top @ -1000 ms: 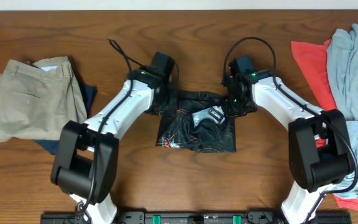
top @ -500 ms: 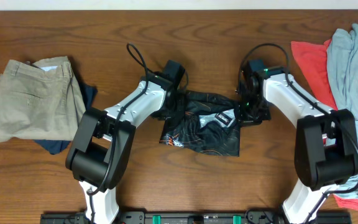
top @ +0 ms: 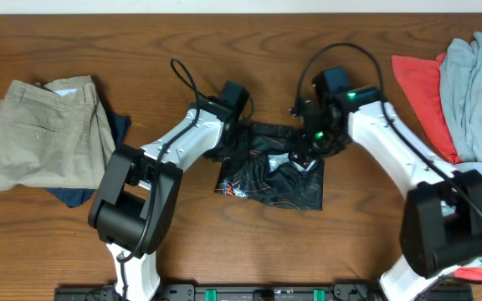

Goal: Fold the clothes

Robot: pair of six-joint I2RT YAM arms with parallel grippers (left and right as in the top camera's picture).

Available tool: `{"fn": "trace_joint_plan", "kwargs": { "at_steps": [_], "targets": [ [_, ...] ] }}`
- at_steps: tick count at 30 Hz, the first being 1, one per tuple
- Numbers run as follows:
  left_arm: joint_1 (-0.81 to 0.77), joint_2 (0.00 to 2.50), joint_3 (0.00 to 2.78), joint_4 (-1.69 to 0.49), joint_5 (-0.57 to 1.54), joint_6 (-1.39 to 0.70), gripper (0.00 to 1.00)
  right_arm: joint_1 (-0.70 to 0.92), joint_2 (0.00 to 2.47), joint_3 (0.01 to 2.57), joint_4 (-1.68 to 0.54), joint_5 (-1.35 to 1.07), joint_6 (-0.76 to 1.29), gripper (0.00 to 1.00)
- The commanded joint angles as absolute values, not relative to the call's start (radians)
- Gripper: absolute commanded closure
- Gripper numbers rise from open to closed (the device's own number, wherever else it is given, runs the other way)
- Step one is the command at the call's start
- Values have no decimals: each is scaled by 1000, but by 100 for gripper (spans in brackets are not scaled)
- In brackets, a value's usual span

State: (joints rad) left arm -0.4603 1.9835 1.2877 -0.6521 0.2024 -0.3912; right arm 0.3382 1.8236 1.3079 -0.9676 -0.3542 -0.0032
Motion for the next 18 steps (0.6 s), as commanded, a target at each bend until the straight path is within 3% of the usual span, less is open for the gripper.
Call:
{"fn": "trace_joint_plan", "kwargs": {
  "at_steps": [1, 4, 8, 18],
  "targets": [
    [-459, 2015, 1277, -653, 190, -379, 62, 377, 1872, 1271, -954, -374, -27, 54],
    [-459, 2015, 1277, -653, 190, -379, 62, 394, 1890, 1252, -950, -369, -23, 69],
    [-459, 2015, 1277, -653, 190, -379, 62, 396, 1901, 1236, -956, -332, -23, 96],
    [-459, 2015, 1277, -668, 190, -379, 56, 389, 1901, 1228, -1211, -48, 229, 98]
  ]
}}
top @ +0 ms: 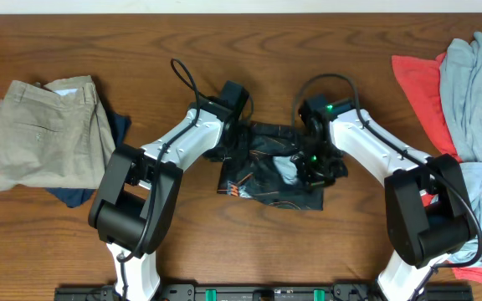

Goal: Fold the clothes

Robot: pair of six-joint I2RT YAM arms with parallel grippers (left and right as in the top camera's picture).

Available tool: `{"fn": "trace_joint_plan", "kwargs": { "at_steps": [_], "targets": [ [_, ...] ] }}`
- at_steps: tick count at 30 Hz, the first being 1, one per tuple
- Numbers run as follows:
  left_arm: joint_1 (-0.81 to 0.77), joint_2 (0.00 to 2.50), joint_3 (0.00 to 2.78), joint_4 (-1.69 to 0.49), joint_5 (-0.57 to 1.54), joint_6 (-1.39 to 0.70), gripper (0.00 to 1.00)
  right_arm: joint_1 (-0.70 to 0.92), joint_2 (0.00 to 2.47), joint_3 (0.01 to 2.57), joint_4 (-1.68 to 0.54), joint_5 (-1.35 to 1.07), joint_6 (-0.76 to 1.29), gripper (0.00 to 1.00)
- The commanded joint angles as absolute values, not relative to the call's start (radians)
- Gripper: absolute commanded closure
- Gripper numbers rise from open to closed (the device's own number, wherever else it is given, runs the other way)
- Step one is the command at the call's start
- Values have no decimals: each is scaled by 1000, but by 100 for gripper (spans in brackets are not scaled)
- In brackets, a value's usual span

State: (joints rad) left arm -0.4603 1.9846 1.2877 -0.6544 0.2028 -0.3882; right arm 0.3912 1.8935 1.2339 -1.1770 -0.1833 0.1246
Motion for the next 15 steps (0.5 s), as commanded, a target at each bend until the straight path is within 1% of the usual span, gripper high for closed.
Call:
{"fn": "trace_joint_plan", "kwargs": {
  "at_steps": [1, 7, 11, 13, 15],
  "targets": [
    [-459, 2015, 1277, -669, 190, -379, 56, 389, 1901, 1229, -1225, -43, 228, 96],
    [-459, 2015, 1277, -669, 190, -379, 55, 389, 1901, 1228, -1277, -41, 230, 89],
    [-459, 2015, 1277, -671, 190, -379, 54, 384, 1887, 1231, -1278, -41, 231, 94],
    [-459, 2015, 1277, -670, 190, -379, 51, 378, 1862, 1243, -1259, -47, 228, 95],
    [-459, 2015, 1277, -670, 190, -379, 51, 378, 1829, 1259, -1226, -88, 186, 93]
  ]
}}
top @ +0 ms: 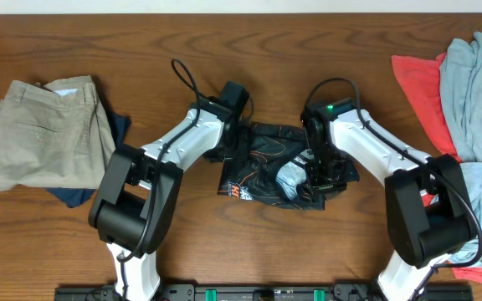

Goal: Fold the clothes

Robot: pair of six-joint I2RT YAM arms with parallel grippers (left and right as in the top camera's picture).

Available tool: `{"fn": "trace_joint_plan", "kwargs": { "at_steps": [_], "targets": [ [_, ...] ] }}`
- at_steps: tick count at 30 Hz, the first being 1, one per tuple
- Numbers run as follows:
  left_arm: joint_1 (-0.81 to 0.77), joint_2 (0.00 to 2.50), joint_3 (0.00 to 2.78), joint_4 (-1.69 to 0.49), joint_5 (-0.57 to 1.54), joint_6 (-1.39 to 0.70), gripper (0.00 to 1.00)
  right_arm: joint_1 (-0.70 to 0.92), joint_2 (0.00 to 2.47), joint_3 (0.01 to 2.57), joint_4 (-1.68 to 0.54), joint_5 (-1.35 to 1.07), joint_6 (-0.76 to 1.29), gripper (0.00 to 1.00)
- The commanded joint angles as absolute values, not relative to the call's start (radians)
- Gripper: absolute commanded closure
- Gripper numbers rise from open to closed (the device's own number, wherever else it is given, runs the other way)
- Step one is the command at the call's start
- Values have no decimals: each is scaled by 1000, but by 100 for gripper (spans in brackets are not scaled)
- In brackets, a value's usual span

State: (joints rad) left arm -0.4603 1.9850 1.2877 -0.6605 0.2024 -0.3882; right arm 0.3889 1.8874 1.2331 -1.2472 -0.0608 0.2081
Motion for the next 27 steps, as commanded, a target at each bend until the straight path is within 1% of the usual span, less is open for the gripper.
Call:
{"fn": "trace_joint_plan", "kwargs": {
  "at_steps": [1, 3, 5, 13, 19, 20, 23, 27],
  "targets": [
    [-459, 2015, 1277, -670, 190, -379, 50, 380, 1814, 1264, -1207, -114, 165, 92],
    [-459, 2015, 1277, -670, 190, -379, 50, 381, 1781, 1265, -1152, -172, 134, 88],
    [-459, 2015, 1277, -671, 190, -379, 50, 381, 1770, 1265, -1120, -224, 99, 82],
    [-459, 2015, 1277, -667, 190, -379, 48, 405, 1777, 1203, -999, -284, 50, 82],
    [-459, 2015, 1277, -667, 190, -379, 48, 439, 1779, 1070, -856, -322, 51, 83],
    [-459, 2015, 1277, -668, 190, -379, 47, 439, 1779, 1053, -844, -317, 51, 83],
    [-459, 2015, 1277, -669, 190, -379, 47, 434, 1779, 998, -849, -246, 65, 90],
    [-459, 2015, 1277, -668, 190, -379, 47, 416, 1779, 986, -923, 2, 231, 90]
  ]
}}
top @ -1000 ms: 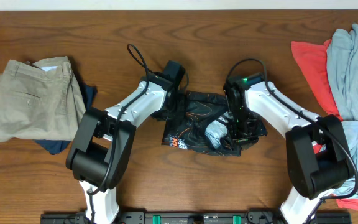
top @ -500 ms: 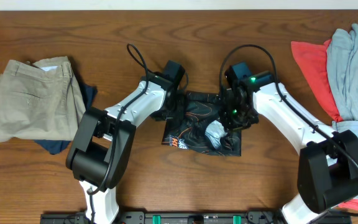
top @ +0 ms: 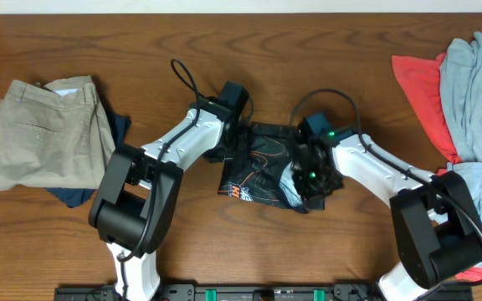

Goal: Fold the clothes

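Black shorts with an orange and white print (top: 262,163) lie crumpled at the table's centre. My left gripper (top: 235,136) rests at their upper left edge, its fingers hidden under the wrist, and the cloth bunches toward it. Low over the right part of the shorts, my right gripper (top: 305,180) sits with a flap of cloth turned over. That flap shows the pale blue lining (top: 296,174) right beside it. The right gripper's fingertips are buried in the fabric.
Folded khaki trousers (top: 44,134) lie at the left on a navy garment (top: 120,125). A red garment (top: 421,88) and a grey-blue one (top: 475,84) are piled at the right edge. Bare wooden table (top: 241,242) runs along the front.
My right gripper has moved left and slightly up over the shorts, carrying the turned-over flap inward. The shorts look narrower on the right. My left arm is unchanged.
First my right gripper was at the upper right corner of the flat shorts. Then it stood lower on the right side with pale lining exposed, then lower still near the bottom right corner. Now it sits further inward with the right side folded over. The left gripper stayed at the upper left edge.
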Robot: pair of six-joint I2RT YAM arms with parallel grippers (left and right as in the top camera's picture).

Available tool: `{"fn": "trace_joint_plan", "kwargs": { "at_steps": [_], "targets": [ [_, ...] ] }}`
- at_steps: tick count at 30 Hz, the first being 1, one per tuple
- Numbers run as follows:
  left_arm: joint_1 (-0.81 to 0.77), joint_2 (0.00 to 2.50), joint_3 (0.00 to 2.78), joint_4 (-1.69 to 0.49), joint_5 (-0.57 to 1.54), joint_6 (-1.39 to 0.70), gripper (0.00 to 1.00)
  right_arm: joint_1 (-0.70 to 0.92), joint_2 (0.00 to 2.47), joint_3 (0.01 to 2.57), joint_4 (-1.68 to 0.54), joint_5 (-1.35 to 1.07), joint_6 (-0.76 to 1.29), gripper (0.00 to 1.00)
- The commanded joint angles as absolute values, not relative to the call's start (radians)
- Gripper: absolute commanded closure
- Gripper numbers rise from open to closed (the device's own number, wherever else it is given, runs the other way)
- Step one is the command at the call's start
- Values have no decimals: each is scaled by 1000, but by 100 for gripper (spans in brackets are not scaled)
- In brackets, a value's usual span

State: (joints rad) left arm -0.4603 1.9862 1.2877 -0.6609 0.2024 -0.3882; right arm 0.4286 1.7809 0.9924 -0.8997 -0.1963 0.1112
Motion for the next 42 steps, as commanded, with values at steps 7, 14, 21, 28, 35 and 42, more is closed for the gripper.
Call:
{"fn": "trace_joint_plan", "kwargs": {
  "at_steps": [7, 14, 21, 28, 35, 42],
  "targets": [
    [-459, 2014, 1277, -672, 199, -379, 47, 356, 1778, 988, -926, 116, 317, 88],
    [-424, 1944, 1288, -671, 223, -353, 36, 335, 1778, 988, -888, 117, 306, 85],
    [-381, 1903, 1287, -656, 224, -348, 18, 319, 1778, 1034, -828, 116, 253, 84],
    [-383, 1911, 1278, -652, 251, -348, 13, 319, 1778, 1160, -855, 116, 238, 83],
    [-383, 1942, 1277, -641, 265, -341, 8, 319, 1778, 1248, -937, 116, 238, 83],
    [-385, 2004, 1272, -556, 472, -209, 7, 319, 1778, 1248, -950, 116, 238, 83]
  ]
}}
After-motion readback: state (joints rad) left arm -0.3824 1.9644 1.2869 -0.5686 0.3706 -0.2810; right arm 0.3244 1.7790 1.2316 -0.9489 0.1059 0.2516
